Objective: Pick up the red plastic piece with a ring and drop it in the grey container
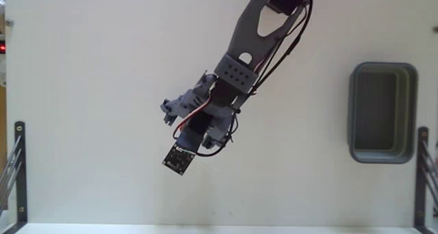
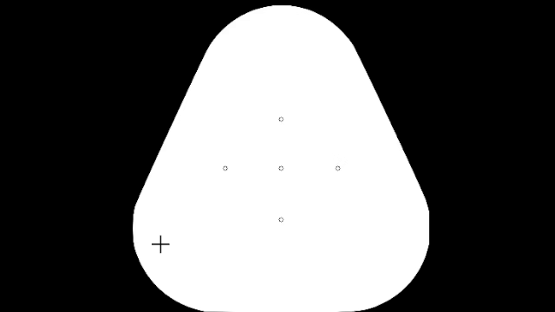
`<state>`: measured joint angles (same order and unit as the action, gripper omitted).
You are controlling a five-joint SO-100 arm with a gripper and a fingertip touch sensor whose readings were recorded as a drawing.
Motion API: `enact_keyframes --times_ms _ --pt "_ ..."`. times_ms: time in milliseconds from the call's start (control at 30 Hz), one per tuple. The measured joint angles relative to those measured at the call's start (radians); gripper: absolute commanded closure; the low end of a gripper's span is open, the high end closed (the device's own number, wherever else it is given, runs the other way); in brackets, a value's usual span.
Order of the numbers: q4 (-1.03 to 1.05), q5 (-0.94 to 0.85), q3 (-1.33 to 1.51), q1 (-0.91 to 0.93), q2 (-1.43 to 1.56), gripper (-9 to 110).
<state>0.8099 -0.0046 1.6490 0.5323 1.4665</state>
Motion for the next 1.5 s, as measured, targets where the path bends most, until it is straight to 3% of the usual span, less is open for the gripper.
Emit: enact_keyframes --times_ms 1500 --pt "-0.094 0.003 0.066 0.000 -0.020 -6"
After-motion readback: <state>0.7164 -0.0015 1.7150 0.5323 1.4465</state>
